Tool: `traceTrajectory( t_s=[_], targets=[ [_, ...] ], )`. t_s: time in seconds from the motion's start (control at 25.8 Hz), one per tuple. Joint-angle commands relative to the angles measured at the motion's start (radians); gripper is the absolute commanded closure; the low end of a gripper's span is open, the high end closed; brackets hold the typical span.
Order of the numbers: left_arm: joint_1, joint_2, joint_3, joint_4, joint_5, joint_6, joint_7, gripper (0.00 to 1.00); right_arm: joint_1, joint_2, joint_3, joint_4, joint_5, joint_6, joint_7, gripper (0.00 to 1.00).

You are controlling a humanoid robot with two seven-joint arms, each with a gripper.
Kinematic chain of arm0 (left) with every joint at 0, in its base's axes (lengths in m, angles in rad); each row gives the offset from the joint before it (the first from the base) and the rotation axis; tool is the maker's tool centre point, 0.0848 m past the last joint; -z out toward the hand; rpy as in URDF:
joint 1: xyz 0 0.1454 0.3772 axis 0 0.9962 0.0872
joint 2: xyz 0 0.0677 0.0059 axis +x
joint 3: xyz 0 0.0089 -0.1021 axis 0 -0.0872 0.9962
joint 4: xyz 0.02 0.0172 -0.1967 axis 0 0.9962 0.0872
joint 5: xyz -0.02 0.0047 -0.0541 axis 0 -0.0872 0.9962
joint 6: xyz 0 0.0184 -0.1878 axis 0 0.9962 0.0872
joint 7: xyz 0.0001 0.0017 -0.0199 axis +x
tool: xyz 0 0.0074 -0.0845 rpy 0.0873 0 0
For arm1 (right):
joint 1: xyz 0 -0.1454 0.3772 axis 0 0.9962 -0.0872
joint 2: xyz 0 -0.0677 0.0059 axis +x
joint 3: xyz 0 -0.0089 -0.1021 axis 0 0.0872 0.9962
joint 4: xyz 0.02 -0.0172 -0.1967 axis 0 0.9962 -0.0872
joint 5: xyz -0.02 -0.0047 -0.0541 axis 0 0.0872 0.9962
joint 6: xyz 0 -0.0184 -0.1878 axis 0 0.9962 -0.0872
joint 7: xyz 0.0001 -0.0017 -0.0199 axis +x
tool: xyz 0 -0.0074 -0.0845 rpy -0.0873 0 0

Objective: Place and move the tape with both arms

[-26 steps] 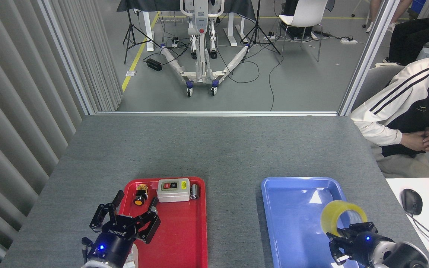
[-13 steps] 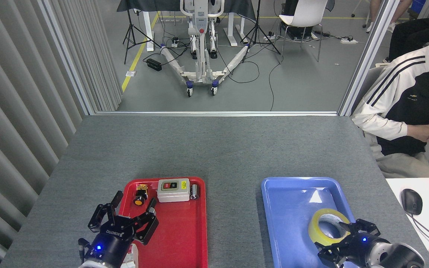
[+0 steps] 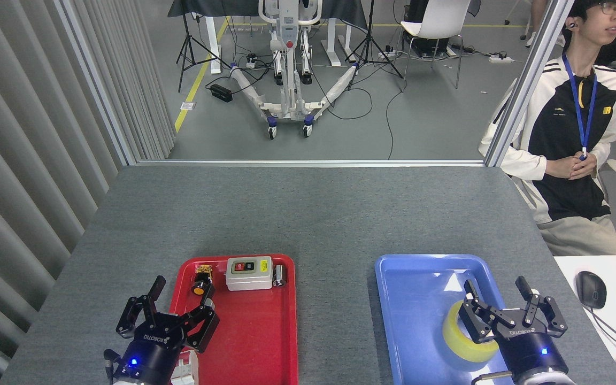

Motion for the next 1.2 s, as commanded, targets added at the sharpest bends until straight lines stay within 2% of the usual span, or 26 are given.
traceTrajectory(
  t_s=[0.0, 0.08, 0.23, 0.5, 1.16],
  targets=[
    [0.017, 0.0, 0.0, -0.004, -0.077, 0.042, 0.013, 0.0, 0.014, 0.055, 0.002, 0.005, 0.0, 0.078, -0.099, 0.01],
    [0.028, -0.005, -0.002, -0.008, -0.151, 0.08, 0.005, 0.0, 0.022, 0.06, 0.004, 0.005, 0.0, 0.078, -0.099, 0.01],
    [0.046, -0.006, -0.003, -0.005, -0.158, 0.157, 0.004, 0.0, 0.028, 0.064, 0.004, 0.005, 0.0, 0.076, -0.099, 0.01],
    [0.049, -0.013, -0.003, -0.001, -0.149, 0.148, 0.004, 0.0, 0.029, 0.063, 0.005, 0.005, -0.052, 0.076, -0.096, 0.01],
    [0.051, -0.011, -0.002, -0.004, -0.146, 0.145, 0.002, 0.0, 0.039, 0.055, 0.016, 0.004, -0.052, 0.073, -0.102, 0.01]
  ],
)
